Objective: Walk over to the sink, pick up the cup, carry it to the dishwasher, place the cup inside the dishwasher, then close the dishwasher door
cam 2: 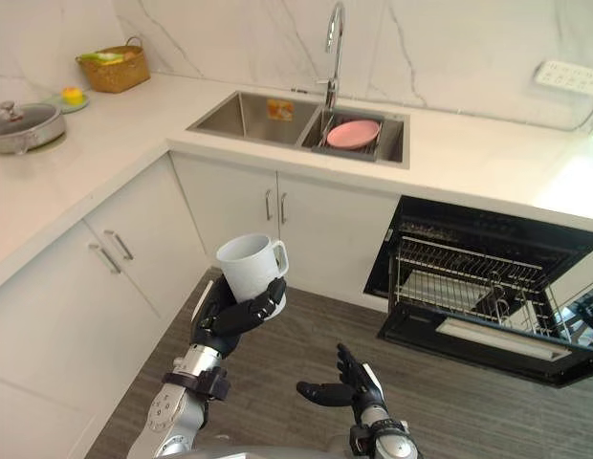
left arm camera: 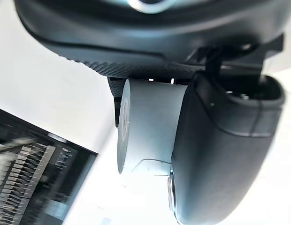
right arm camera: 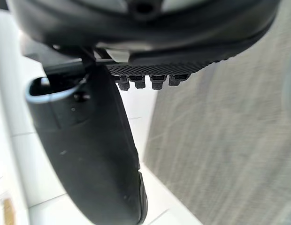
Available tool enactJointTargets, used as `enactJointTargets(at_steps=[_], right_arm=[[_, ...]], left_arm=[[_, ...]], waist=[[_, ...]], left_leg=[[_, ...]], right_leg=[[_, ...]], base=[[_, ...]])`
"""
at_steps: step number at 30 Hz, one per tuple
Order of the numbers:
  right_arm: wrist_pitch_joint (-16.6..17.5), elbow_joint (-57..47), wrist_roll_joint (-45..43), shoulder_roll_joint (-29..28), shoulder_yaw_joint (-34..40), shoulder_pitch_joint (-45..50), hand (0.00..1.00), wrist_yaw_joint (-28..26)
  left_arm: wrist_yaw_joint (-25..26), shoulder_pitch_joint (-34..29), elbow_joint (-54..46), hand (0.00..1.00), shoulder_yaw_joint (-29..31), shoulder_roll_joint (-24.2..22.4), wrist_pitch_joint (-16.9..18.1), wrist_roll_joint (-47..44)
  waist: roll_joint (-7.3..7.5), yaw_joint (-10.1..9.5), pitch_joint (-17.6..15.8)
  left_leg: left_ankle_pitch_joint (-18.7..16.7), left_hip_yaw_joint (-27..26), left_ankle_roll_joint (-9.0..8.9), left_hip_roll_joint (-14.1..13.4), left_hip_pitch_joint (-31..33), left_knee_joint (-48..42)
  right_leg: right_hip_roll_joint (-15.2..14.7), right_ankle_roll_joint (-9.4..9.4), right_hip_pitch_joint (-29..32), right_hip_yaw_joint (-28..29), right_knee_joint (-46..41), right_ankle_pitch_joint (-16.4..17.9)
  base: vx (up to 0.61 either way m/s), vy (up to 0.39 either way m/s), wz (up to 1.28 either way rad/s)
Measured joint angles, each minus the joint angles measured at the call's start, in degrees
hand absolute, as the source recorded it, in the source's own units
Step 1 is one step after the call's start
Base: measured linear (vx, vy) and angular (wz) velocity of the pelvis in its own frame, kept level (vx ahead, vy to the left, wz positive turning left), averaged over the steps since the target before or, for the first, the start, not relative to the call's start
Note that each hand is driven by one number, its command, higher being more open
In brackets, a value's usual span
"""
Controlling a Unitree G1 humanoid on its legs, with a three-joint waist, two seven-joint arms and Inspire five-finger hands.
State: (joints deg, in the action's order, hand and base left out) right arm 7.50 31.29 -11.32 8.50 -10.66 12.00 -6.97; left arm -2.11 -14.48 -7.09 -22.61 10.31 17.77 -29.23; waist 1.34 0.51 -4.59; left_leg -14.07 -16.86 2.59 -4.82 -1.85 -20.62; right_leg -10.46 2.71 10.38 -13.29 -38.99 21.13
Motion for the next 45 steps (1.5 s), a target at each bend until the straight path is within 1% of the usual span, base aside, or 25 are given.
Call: enactJointTargets(at_steps=[1,3,4,5,6,7,9,11,12,14,15,16,17,19,24,31,33,34,36,38,40,41,42,43,45], right_arm=[[0.1,-0.6,0.0,0.0,0.0,-1.3,1.00,-0.6],[0.6,-1.8,0.2,-0.1,0.0,-2.0,1.00,-1.0],[0.6,-2.0,0.2,-0.1,0.0,-1.9,1.00,-1.2],[0.4,-1.8,0.2,0.5,0.4,-1.5,1.00,-1.2],[0.1,-1.6,0.2,1.1,1.1,-1.0,1.00,-0.9],[0.0,-1.2,0.2,1.8,1.3,-1.2,1.00,-0.7],[0.0,-0.7,0.2,2.1,1.3,-1.3,1.00,-0.5],[0.0,-0.7,0.2,2.0,1.3,-1.3,1.00,-0.4],[0.1,-0.7,0.2,1.9,1.3,-1.7,1.00,-0.2],[0.4,-0.7,0.1,2.0,1.8,-2.6,1.00,0.6],[0.6,-0.7,0.0,2.0,1.9,-2.9,1.00,0.8],[0.6,-0.8,0.0,2.0,1.8,-2.9,1.00,0.8],[0.6,-0.7,0.0,1.8,1.8,-2.9,1.00,0.9],[0.7,-1.2,0.0,0.8,1.7,-2.4,1.00,1.1],[0.7,-1.7,0.0,0.3,1.7,-2.3,1.00,1.2],[2.2,-7.4,0.2,0.1,1.6,-2.2,1.00,1.4],[2.9,-7.8,0.1,-0.1,1.5,-2.2,1.00,1.5],[3.0,-8.0,0.2,-0.1,1.2,-2.4,1.00,1.3],[3.4,-8.0,0.1,-0.1,1.1,-3.0,1.00,0.6],[4.3,-8.1,0.1,0.0,0.7,-3.8,1.00,0.1],[4.9,-9.3,-0.1,0.7,0.1,-4.4,1.00,-0.8],[5.4,-11.0,-0.4,1.0,-0.1,-4.6,1.00,-1.6],[6.0,-11.9,-0.5,1.0,-0.3,-4.5,1.00,-1.8],[7.4,-13.5,-0.9,1.1,-0.8,-4.8,1.00,-1.9],[8.5,-17.1,-1.1,1.7,-0.8,-4.9,1.00,-1.8]], left_arm=[[0.5,1.2,-0.2,0.00,-0.6,0.0,0.1,0.0],[1.2,2.9,0.0,0.00,-1.6,0.3,0.0,0.2],[1.5,3.1,0.2,0.00,-2.0,0.5,0.0,0.9],[1.7,3.3,1.5,0.00,-2.6,0.1,-0.2,1.4],[1.9,3.2,2.9,0.00,-3.8,-0.6,-0.5,1.9],[1.8,3.2,3.6,0.00,-4.7,-1.0,-0.5,2.2],[1.8,3.5,4.8,0.00,-5.6,-1.5,-0.5,2.3],[1.9,3.5,6.0,0.00,-6.0,-1.9,-0.5,2.2],[1.9,3.5,6.1,0.00,-6.1,-2.0,-0.5,2.3],[1.8,3.8,6.1,0.00,-6.0,-2.3,-0.5,2.2],[1.7,4.0,6.1,0.00,-6.0,-2.4,-0.5,2.2],[1.6,4.0,6.0,0.00,-6.0,-2.5,-0.5,2.2],[1.5,3.9,6.0,0.00,-6.0,-2.4,-0.4,2.2],[1.5,3.6,6.1,0.00,-6.0,-1.6,-0.4,2.2],[1.5,3.5,6.0,0.00,-6.1,-1.6,-0.5,2.2],[2.9,3.6,5.6,0.00,-7.2,-1.8,-0.5,2.3],[3.6,3.6,5.2,0.00,-7.2,-1.9,-0.5,2.4],[4.2,3.5,4.8,0.00,-6.9,-1.9,-0.4,2.5],[4.6,3.4,4.8,0.00,-5.9,-2.1,-0.2,3.5],[4.7,3.3,4.8,0.00,-4.6,-2.1,0.0,3.7],[4.7,3.3,4.8,0.00,-3.0,-2.2,0.3,3.7],[4.7,3.0,4.8,0.00,-2.4,-2.5,0.7,3.6],[4.8,2.9,4.7,0.00,-2.2,-2.5,1.0,3.5],[4.9,2.9,4.8,0.00,-1.5,-2.6,1.5,3.5],[4.9,2.9,4.6,0.00,-1.1,-3.1,1.7,3.4]], waist=[[-0.40,0.03,0.3],[0.23,0.93,0.6],[1.44,1.64,0.9],[0.14,2.18,1.0],[-2.24,1.93,1.5],[-3.78,1.71,1.5],[-4.40,1.68,1.3],[-4.17,1.61,1.2],[-3.70,1.07,0.9],[-3.82,0.92,1.0],[-3.88,0.92,1.0],[-4.31,0.92,1.2],[-4.66,0.74,1.5],[-3.32,1.10,1.0],[-3.38,1.88,0.9],[-3.33,1.92,0.9],[-2.98,1.86,0.7],[-2.76,1.51,0.5],[-2.75,0.30,0.4],[-2.81,0.11,0.1],[-3.68,0.12,-0.8],[-4.67,-0.56,-1.3],[-4.88,-1.06,-1.5],[-4.79,-0.93,-1.8],[-5.80,-0.63,-1.9]], left_leg=[[0.0,-1.1,-0.32,-0.6,-1.3,1.6],[-0.9,-1.1,-1.84,0.0,-2.3,1.8],[-1.7,-0.7,-3.01,1.0,-3.3,1.5],[-2.6,0.2,-3.83,0.3,-3.8,0.6],[-2.7,0.3,-4.08,-1.5,-3.7,-0.9],[-2.5,0.4,-4.35,-2.9,-2.8,-3.3],[-1.3,0.6,-5.86,-4.7,-1.1,-8.4],[0.9,1.2,-5.53,-5.4,-0.4,-13.4],[-0.3,2.6,-4.99,-5.3,-0.4,-14.2],[-1.5,4.0,-4.07,-3.9,-0.2,-10.1],[-0.9,6.4,-3.83,-2.3,-0.3,-2.5],[1.1,8.5,-4.12,-1.9,-0.5,2.7],[0.8,9.4,-4.98,-1.9,-0.9,4.1],[1.5,7.9,-4.69,-0.9,-1.5,5.5],[2.3,5.1,-3.27,1.3,-2.8,7.2],[2.8,2.0,-2.21,2.0,-3.2,8.6],[2.8,1.5,-2.18,2.2,-3.5,8.6],[2.8,0.6,-2.10,2.1,-3.7,8.6],[2.4,-1.5,-2.16,1.8,-3.9,8.5],[1.2,-3.0,-2.38,1.0,-3.7,7.1],[-1.4,-4.4,-3.68,-1.2,-4.0,3.9],[-2.5,-6.2,-4.79,-2.9,-5.0,2.6],[-3.1,-6.8,-5.71,-3.6,-5.5,1.1],[-4.1,-6.3,-7.25,-5.5,-3.8,-6.1],[-2.3,-4.5,-7.26,-9.4,2.4,-20.7]], right_leg=[[2.3,-0.01,2.0,-0.8,7.5,-2.2],[3.9,-2.10,4.6,0.3,14.2,-9.6],[3.9,-3.73,4.7,0.6,16.3,-17.0],[4.0,-4.74,3.9,0.1,15.8,-18.1],[5.7,-5.00,2.0,-0.4,17.9,-17.9],[7.0,-5.10,0.9,-0.6,19.9,-17.9],[8.2,-5.59,-0.9,-0.8,21.9,-17.7],[9.2,-6.09,-3.9,0.0,24.0,-17.6],[9.4,-6.29,-4.9,1.4,24.8,-17.7],[9.5,-6.30,-5.2,3.4,25.2,-17.7],[9.9,-5.96,-5.1,4.6,25.4,-17.9],[10.7,-5.72,-4.7,5.2,25.4,-18.1],[11.1,-5.61,-4.3,6.1,25.1,-18.1],[10.4,-4.55,-3.5,8.0,24.7,-18.8],[9.4,-2.81,-3.3,11.0,26.0,-20.5],[9.3,-1.89,-5.8,13.6,34.6,-26.4],[9.3,-1.78,-5.4,14.0,34.7,-26.6],[9.3,-2.43,-4.7,13.3,34.0,-24.9],[6.7,-4.29,-2.9,5.6,30.2,-23.1],[6.2,-3.89,-2.3,3.6,28.6,-22.9],[7.6,-3.23,-2.6,3.5,27.3,-21.7],[8.2,-3.64,-3.1,1.9,24.6,-20.3],[8.1,-3.69,-3.1,1.0,21.8,-18.8],[8.0,-4.43,-3.1,0.7,19.7,-15.7],[9.6,-6.07,-4.4,1.5,20.0,-14.4]], base=[[0.26,0.001,-0.34],[0.29,-0.041,-0.07],[0.27,-0.091,0.21],[0.34,-0.111,0.15],[0.37,-0.132,0.04],[0.30,-0.097,-0.08],[0.23,-0.085,-0.07],[0.26,-0.070,-0.27],[0.20,0.000,-0.57],[0.10,0.059,-0.60],[0.03,0.091,-0.47],[0.01,0.106,-0.52],[0.00,0.097,-0.47],[-0.03,0.125,-0.38],[-0.07,0.111,-0.26],[-0.05,0.072,-0.22],[-0.02,0.024,-0.15],[-0.03,0.004,-0.26],[-0.01,0.008,-0.54],[0.01,-0.008,-0.47],[0.05,-0.077,-0.43],[0.07,-0.087,-0.60],[0.12,-0.107,-0.58],[0.13,-0.140,-0.32],[0.15,-0.151,-0.25]])
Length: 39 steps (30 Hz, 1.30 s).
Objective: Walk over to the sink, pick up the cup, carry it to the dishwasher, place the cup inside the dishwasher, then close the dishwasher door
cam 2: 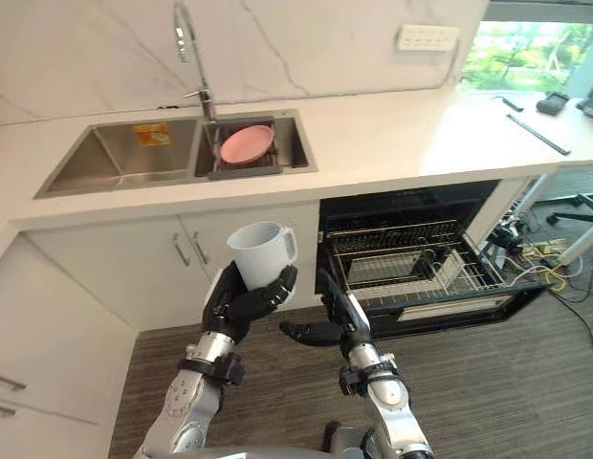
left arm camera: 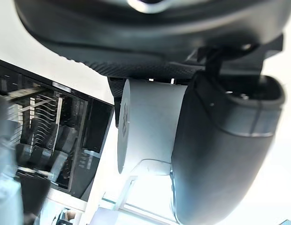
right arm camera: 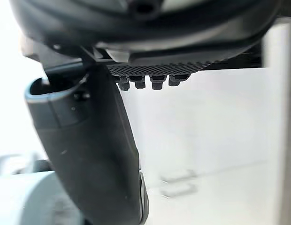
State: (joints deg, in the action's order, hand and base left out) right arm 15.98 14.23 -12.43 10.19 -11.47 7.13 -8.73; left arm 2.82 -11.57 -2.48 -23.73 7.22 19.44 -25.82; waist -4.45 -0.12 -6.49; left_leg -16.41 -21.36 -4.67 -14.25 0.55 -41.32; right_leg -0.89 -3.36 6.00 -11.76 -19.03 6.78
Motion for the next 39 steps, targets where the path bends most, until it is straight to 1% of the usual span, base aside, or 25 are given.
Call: enactJointTargets(at_steps=[1,3,4,6,8,9,10,11,12,13,14,15,16,19,22,25,27,28,29,31,33,34,36,38,39], right_arm=[[0.3,-0.7,0.0,0.1,0.0,-0.1,1.00,0.0],[1.2,-1.7,0.0,-0.2,0.1,-0.4,1.00,0.2],[1.4,-1.8,0.0,-0.2,0.1,-0.7,1.00,0.4],[1.4,-1.8,0.1,-0.5,0.0,-0.9,1.00,1.0],[1.3,-1.7,0.2,-0.6,-0.1,-0.6,1.00,1.5],[1.2,-1.8,0.3,-0.5,-0.4,0.1,1.00,1.7],[0.9,-1.8,0.3,-0.5,-0.8,0.7,1.00,1.7],[0.8,-1.8,0.3,-0.4,-1.1,1.0,1.00,1.7],[0.4,-1.8,0.3,-0.4,-1.6,1.6,1.00,1.6],[0.0,-1.8,0.2,-0.6,-2.4,2.4,1.00,1.6],[-0.4,-1.8,0.2,-0.6,-2.7,2.6,1.00,1.4],[-1.1,-1.5,0.4,-0.9,-3.0,2.8,1.00,1.1],[-1.6,-1.1,0.4,-1.1,-3.0,3.1,1.00,1.1],[-1.8,0.5,0.4,-2.4,-3.0,3.7,1.00,1.5],[-1.7,1.2,0.4,-2.6,-2.3,2.8,1.00,1.7],[-1.4,2.3,0.3,-2.6,-2.3,2.5,1.00,1.1],[-1.1,2.2,0.3,-2.3,-2.3,2.6,1.00,0.2],[-0.7,2.1,0.2,-1.1,-1.6,2.6,1.00,0.0],[-0.7,2.2,0.2,-0.3,-0.2,2.6,1.00,0.2],[-0.7,2.2,0.1,0.5,1.2,2.3,1.00,0.6],[-0.7,2.2,0.1,1.1,1.5,2.3,1.00,0.8],[-0.7,2.1,0.1,0.9,2.3,2.2,1.00,1.0],[-0.7,2.2,0.1,0.8,2.8,1.9,1.00,1.2],[-0.7,2.2,0.2,0.8,2.5,1.9,1.00,1.2],[-0.7,2.6,0.3,0.7,2.4,1.7,1.00,1.2]], left_arm=[[0.0,0.0,0.0,0.00,0.0,-0.2,0.2,0.0],[0.0,-0.1,0.0,0.00,-0.1,-1.0,0.7,0.0],[-0.1,0.0,-0.1,0.00,-0.1,-1.3,1.0,0.0],[-0.1,0.1,-1.0,0.00,-0.2,-1.9,1.1,0.0],[-0.1,0.1,-2.0,0.00,-0.3,-1.8,1.1,0.0],[0.2,-0.1,-2.5,0.00,-0.3,-1.8,1.2,0.0],[0.8,-0.1,-2.8,0.00,-0.1,-1.8,1.2,0.0],[0.9,-0.1,-3.0,0.00,0.1,-1.7,1.2,-0.1],[1.0,-0.2,-3.4,0.00,0.6,-1.4,1.2,-0.1],[1.0,-0.2,-3.8,0.00,1.2,-1.1,1.1,-0.2],[1.0,-0.3,-4.2,0.00,1.5,-0.8,1.1,-0.2],[0.4,-0.7,-4.6,0.00,2.3,-0.5,1.0,-0.8],[0.1,-1.4,-4.6,0.00,2.9,-0.5,0.7,-1.4],[-1.7,-4.1,-4.9,0.00,4.0,0.4,0.6,-1.9],[-2.5,-3.4,-5.1,0.00,3.9,0.6,0.6,-2.3],[-2.4,-3.2,-4.6,0.00,3.8,0.6,0.6,-2.2],[-1.7,-3.2,-4.1,0.00,3.6,1.0,0.8,-1.9],[-1.5,-2.5,-2.7,0.00,2.9,0.6,0.9,-1.2],[-1.5,-1.2,-1.3,0.00,1.3,0.1,0.8,-1.1],[-1.5,0.5,-0.2,0.00,0.1,0.0,0.1,-1.1],[-1.3,1.1,0.7,0.00,0.1,0.2,-0.7,-1.1],[-1.2,1.1,0.7,0.00,0.1,-0.1,-0.9,-1.1],[-1.3,1.3,0.5,0.00,0.1,-0.3,-0.9,-1.1],[-1.6,1.3,0.2,0.00,0.1,-1.1,-0.8,-1.1],[-1.8,1.3,0.1,0.00,0.2,-1.9,-0.8,-1.1]], waist=[[0.04,-0.21,-0.1],[0.47,-0.61,-0.4],[0.45,-0.47,-0.4],[0.69,-0.48,-0.6],[0.72,-0.50,-0.6],[0.54,-0.90,-0.4],[0.23,-0.75,0.1],[0.24,-0.66,0.2],[0.46,-0.76,0.9],[1.78,-0.90,1.5],[2.44,-1.08,1.7],[3.47,-1.89,1.7],[3.52,-2.35,1.5],[3.63,-3.52,2.2],[3.41,-3.48,2.3],[3.19,-3.49,2.2],[4.24,-2.88,2.5],[2.81,-1.93,2.9],[1.60,-2.01,3.4],[1.39,-2.00,3.0],[1.72,-2.51,2.7],[2.25,-2.91,2.4],[2.10,-3.16,2.5],[1.73,-3.58,2.6],[0.55,-3.79,2.7]], left_leg=[[0.3,0.9,-0.06,-0.4,1.2,-2.6],[-2.9,2.9,0.71,2.0,2.0,0.4],[-3.8,4.3,0.72,3.6,2.7,3.2],[-3.6,7.6,0.59,7.3,4.2,11.8],[0.2,10.2,0.61,9.2,5.6,18.4],[4.0,10.2,0.63,9.5,4.8,20.2],[6.0,9.8,2.49,9.6,4.2,20.3],[6.4,9.6,3.26,9.7,4.2,20.0],[6.0,9.1,5.24,10.5,4.4,19.6],[5.0,8.1,6.39,11.8,4.8,19.6],[4.4,7.8,6.79,12.5,4.9,19.6],[2.9,6.5,7.66,13.6,4.5,19.0],[1.6,5.7,8.44,13.9,3.4,18.3],[-0.4,4.0,8.30,14.5,-2.1,19.6],[-0.4,4.1,8.29,12.8,-3.8,22.3],[-0.4,3.5,8.27,10.3,-6.9,23.4],[-1.0,3.4,7.13,10.2,-9.2,22.8],[-2.8,4.4,4.02,8.7,-9.7,21.8],[-2.7,4.4,3.66,7.2,-9.0,20.0],[-1.4,4.0,2.14,5.3,-6.3,13.7],[-0.3,4.7,1.76,4.3,-4.2,7.6],[-2.0,5.3,1.84,5.2,-3.6,9.4],[-2.7,8.6,1.96,6.8,-2.4,15.7],[0.7,12.0,1.78,7.5,-2.1,24.3],[5.6,13.0,0.81,6.8,-2.3,26.8]], right_leg=[[0.3,-0.25,-0.2,0.5,0.0,0.2],[0.2,-0.73,-1.6,3.2,0.1,1.0],[0.0,-0.72,-2.2,4.2,0.4,1.2],[-0.7,-0.14,-3.8,6.2,1.3,1.6],[-1.2,0.97,-5.0,7.6,1.3,2.4],[-1.3,2.27,-5.5,9.0,0.7,3.7],[-1.3,3.16,-5.6,9.6,0.0,4.8],[-1.4,3.56,-5.6,9.9,-0.2,5.2],[-2.0,4.39,-4.8,10.5,-1.6,6.4],[-3.5,5.15,-3.1,11.1,-4.1,8.3],[-4.3,5.15,-2.2,11.2,-5.8,9.3],[-6.5,5.35,0.0,9.3,-13.1,10.9],[-8.2,5.45,1.4,6.6,-18.0,11.1],[-12.4,5.21,1.1,-0.3,-24.5,10.6],[-11.7,4.52,1.4,-5.7,-20.9,12.7],[-9.9,4.42,3.9,-9.1,-17.2,12.5],[-8.9,3.00,4.7,-8.9,-8.3,4.2],[-7.7,3.14,3.8,-9.2,-7.2,1.6],[-5.9,2.89,2.7,-9.2,-4.7,1.7],[-4.4,2.41,0.9,-9.2,-1.5,1.1],[-3.9,2.15,-1.9,-7.7,2.3,0.0],[-4.0,2.29,-3.1,-6.1,4.5,-1.0],[-4.2,2.87,-4.1,-4.0,6.7,-2.4],[-4.0,3.73,-4.4,-2.0,7.7,-3.2],[-3.1,4.28,-4.6,-0.4,8.1,-3.5]], base=[[0.18,-0.060,-0.57],[0.17,0.002,-0.59],[0.15,0.061,-0.48],[0.15,0.109,-0.50],[0.12,0.136,-0.41],[0.22,0.238,-0.44],[0.24,0.258,-0.42],[0.22,0.242,-0.29],[0.20,0.227,-0.23],[0.21,0.210,-0.20],[0.24,0.156,-0.20],[0.26,0.108,-0.30],[0.27,0.089,-0.36],[0.34,0.067,-0.30],[0.28,0.001,-0.12],[0.24,-0.086,-0.37],[0.24,-0.145,-0.27],[0.26,-0.123,-0.05],[0.25,-0.108,-0.05],[0.23,-0.109,-0.12],[0.16,-0.042,-0.40],[0.14,-0.004,-0.63],[0.13,0.052,-0.64],[0.09,0.125,-0.66],[0.05,0.163,-0.67]])
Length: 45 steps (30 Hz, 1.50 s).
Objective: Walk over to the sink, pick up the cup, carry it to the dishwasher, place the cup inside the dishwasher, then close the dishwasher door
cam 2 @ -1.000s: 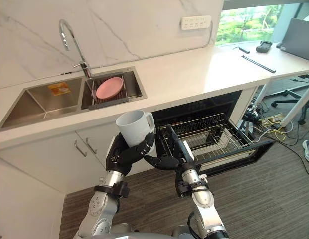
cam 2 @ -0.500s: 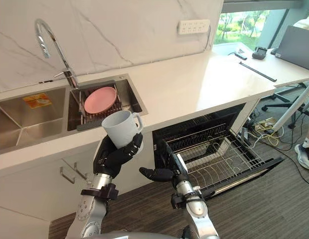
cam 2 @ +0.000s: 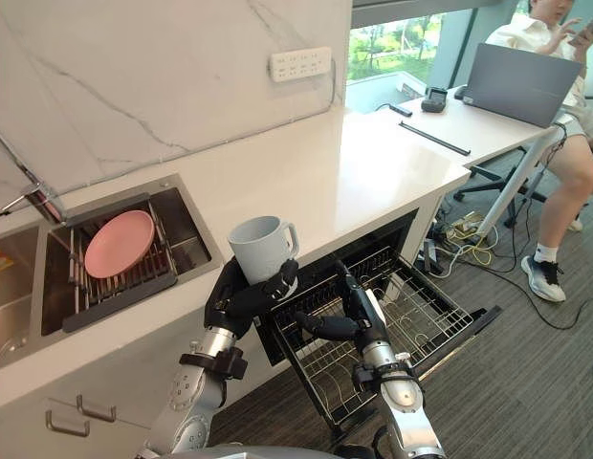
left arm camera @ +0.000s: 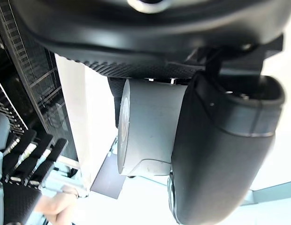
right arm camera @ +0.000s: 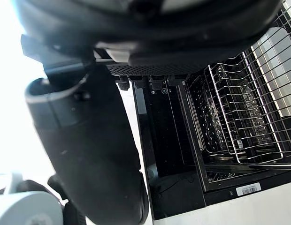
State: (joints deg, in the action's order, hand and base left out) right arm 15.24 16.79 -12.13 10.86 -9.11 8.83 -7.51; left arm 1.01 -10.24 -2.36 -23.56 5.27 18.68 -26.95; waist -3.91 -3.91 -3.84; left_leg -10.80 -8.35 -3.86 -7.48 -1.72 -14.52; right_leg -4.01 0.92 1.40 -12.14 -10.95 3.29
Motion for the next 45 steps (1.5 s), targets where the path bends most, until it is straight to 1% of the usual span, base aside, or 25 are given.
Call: enactJointTargets(at_steps=[1,2,4,7,12,17,20,22,23,26,29,33,38,41,45], right_arm=[[-0.1,0.3,0.0,-0.5,-0.2,0.2,1.00,0.1],[0.0,0.2,0.0,-2.0,-0.2,0.6,1.00,0.0],[0.0,0.2,0.0,-2.7,-0.2,0.7,1.00,0.0],[0.0,0.2,0.0,-2.9,-0.2,0.9,1.00,0.5],[0.1,-0.1,0.0,-3.8,0.1,1.4,1.00,2.6],[0.5,-1.4,0.0,-4.3,1.8,2.0,1.00,3.4],[0.6,-4.1,-0.1,-4.6,2.5,2.4,1.00,3.6],[0.8,-6.4,-0.1,-4.9,2.7,2.9,1.00,3.5],[0.8,-7.5,-0.1,-5.3,2.7,3.1,1.00,3.3],[0.8,-10.3,-0.2,-5.9,2.9,3.2,1.00,2.4],[1.2,-12.6,-1.9,-6.6,2.9,3.2,1.00,1.1],[1.4,-15.6,-4.1,-6.8,3.6,3.2,1.00,-0.7],[2.5,-18.2,-8.0,-6.8,3.8,3.2,1.00,-5.3],[2.7,-19.6,-9.3,-6.8,3.6,3.2,1.00,-7.2],[2.8,-20.8,-10.5,-6.7,2.9,3.1,1.00,-9.2]], left_arm=[[0.1,-0.4,-0.2,0.00,0.0,0.3,0.0,0.0],[0.1,-0.3,-0.3,0.00,-0.2,0.9,0.0,0.0],[0.4,-0.1,-0.4,0.00,-0.9,0.8,0.0,0.1],[1.9,0.0,-1.0,0.00,-2.8,0.9,0.0,0.2],[3.5,0.9,-1.7,0.00,-4.1,1.6,0.1,2.5],[4.1,1.7,-1.9,0.00,-2.5,1.5,1.2,4.6],[5.3,1.7,-2.5,0.00,0.1,1.4,1.8,5.3],[6.3,1.7,-3.3,0.00,2.2,1.3,2.0,6.3],[6.7,1.7,-4.2,0.00,3.3,1.3,2.1,6.5],[8.0,1.7,-6.2,0.00,5.4,1.3,3.0,6.8],[9.7,1.8,-7.6,0.00,7.3,1.2,4.3,9.1],[12.1,1.9,-8.5,0.00,7.8,1.0,4.3,11.8],[14.0,2.3,-8.4,0.00,8.6,0.8,4.2,16.9],[15.4,3.4,-8.1,0.00,8.6,0.8,4.2,19.4],[16.6,6.2,-5.4,0.00,8.9,1.2,3.8,21.2]], waist=[[0.33,-0.07,0.0],[0.95,0.94,0.2],[1.32,1.45,0.1],[1.33,1.47,0.1],[1.45,1.67,0.1],[1.80,1.74,0.2],[2.10,1.93,0.1],[2.60,1.93,-0.2],[2.88,1.94,-0.3],[3.07,1.85,-0.4],[3.08,1.88,-0.4],[3.07,2.09,-0.4],[3.06,2.45,-0.4],[3.04,2.58,-0.3],[3.01,3.29,-0.3]], left_leg=[[0.4,-0.7,-0.01,0.5,-0.7,0.7],[0.6,-0.9,1.12,1.7,-1.2,3.0],[2.1,-1.3,2.15,3.3,-2.1,6.2],[3.7,-1.5,2.77,4.7,-3.4,9.3],[3.8,-0.8,2.88,5.4,-4.3,9.6],[3.8,-0.4,2.89,5.5,-4.3,9.8],[3.8,-0.4,2.89,5.5,-4.7,9.8],[3.8,-0.5,2.90,5.4,-5.1,9.8],[3.7,-0.6,2.95,5.4,-5.1,10.0],[3.6,-1.5,3.15,5.4,-5.1,10.1],[3.4,-2.6,3.20,5.4,-5.3,10.1],[3.4,-3.4,3.18,5.4,-5.4,10.1],[3.3,-4.4,2.99,5.2,-5.9,10.1],[3.3,-5.2,2.98,5.2,-6.0,10.1],[3.3,-5.8,2.98,5.3,-6.6,10.1]], right_leg=[[-0.1,0.47,-0.5,1.1,1.0,-0.6],[-1.0,1.40,-0.6,1.3,2.7,-1.6],[-2.1,2.26,-0.6,1.5,4.5,-2.9],[-3.0,3.19,-1.7,1.6,7.4,-4.3],[-3.4,3.87,-4.3,0.7,10.1,-5.1],[-3.4,3.91,-4.5,0.4,10.4,-5.1],[-3.4,3.89,-4.9,0.5,10.4,-5.2],[-3.0,3.78,-5.4,0.6,10.8,-5.4],[-2.9,3.69,-5.4,0.7,11.2,-5.7],[-2.7,3.65,-5.4,1.4,12.3,-6.7],[-2.6,3.63,-5.4,2.6,13.0,-7.3],[-2.4,3.64,-5.4,3.4,14.2,-8.2],[-2.0,3.56,-5.4,4.5,14.9,-8.6],[-1.9,3.53,-5.6,5.4,15.8,-9.2],[-1.9,3.59,-5.7,6.1,15.8,-9.3]], base=[[0.04,0.231,-0.55],[0.02,0.184,-0.23],[0.02,0.137,0.02],[0.03,0.088,0.04],[0.04,0.043,0.07],[0.01,0.009,0.03],[0.00,0.000,0.00],[-0.04,-0.015,-0.03],[-0.04,-0.015,-0.06],[-0.05,0.004,-0.14],[-0.04,0.009,-0.18],[-0.02,0.002,-0.13],[-0.01,-0.008,-0.14],[-0.02,-0.012,-0.15],[-0.04,-0.011,-0.10]])
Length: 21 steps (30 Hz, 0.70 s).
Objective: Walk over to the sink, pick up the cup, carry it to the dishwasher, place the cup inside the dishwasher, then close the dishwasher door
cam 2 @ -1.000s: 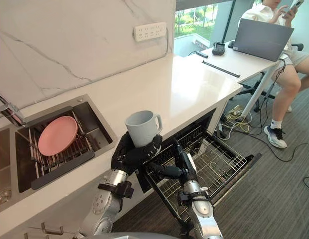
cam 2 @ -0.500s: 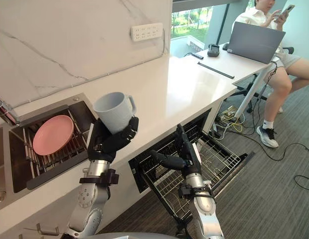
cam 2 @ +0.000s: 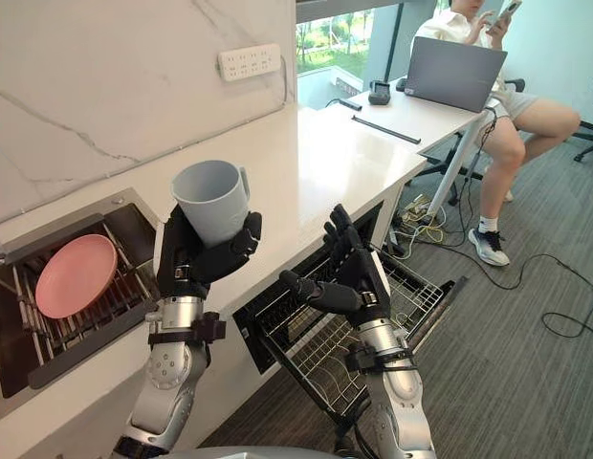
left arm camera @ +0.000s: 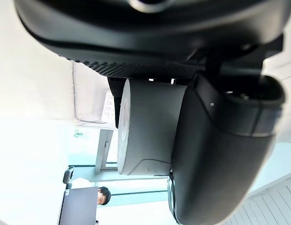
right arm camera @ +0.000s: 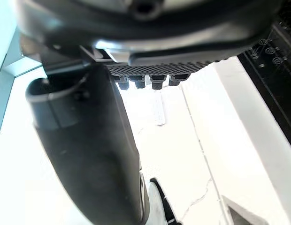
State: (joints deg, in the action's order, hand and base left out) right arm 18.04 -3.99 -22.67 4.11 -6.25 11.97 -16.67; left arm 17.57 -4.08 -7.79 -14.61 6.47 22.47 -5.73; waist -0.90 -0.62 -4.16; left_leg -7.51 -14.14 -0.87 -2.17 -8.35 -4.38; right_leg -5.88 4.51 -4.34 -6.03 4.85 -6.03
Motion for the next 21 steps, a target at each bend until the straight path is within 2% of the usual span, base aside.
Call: enactJointTargets(at_steps=[7,12,21], right_arm=[[0.0,-1.6,-0.3,0.6,-2.1,0.0,1.00,-1.1],[0.0,-1.6,-0.2,0.7,-3.5,-0.4,1.00,-0.9],[0.8,-1.9,-0.2,1.0,-5.5,-1.3,1.00,4.9]], left_arm=[[-1.7,2.3,4.8,0.00,0.2,0.2,-0.8,0.2],[-4.2,2.4,5.9,0.00,-2.4,0.4,-2.2,1.4],[-6.9,2.6,7.2,0.00,-8.9,0.5,-4.0,3.7]], waist=[[-0.02,0.35,0.0],[-0.04,0.33,0.0],[-0.10,0.56,0.1]], left_leg=[[0.0,-0.6,-0.02,0.1,-0.2,0.1],[0.0,-0.6,-0.04,0.1,-0.2,0.2],[0.0,-0.7,-0.04,0.0,-0.2,0.2]], right_leg=[[0.3,-0.13,0.5,1.4,0.0,-0.5],[0.6,-0.42,0.9,1.9,0.2,-0.9],[0.9,-0.67,1.5,2.7,0.3,-1.4]], base=[[-0.04,-0.017,-0.10],[-0.05,-0.027,-0.06],[-0.05,-0.024,-0.05]])
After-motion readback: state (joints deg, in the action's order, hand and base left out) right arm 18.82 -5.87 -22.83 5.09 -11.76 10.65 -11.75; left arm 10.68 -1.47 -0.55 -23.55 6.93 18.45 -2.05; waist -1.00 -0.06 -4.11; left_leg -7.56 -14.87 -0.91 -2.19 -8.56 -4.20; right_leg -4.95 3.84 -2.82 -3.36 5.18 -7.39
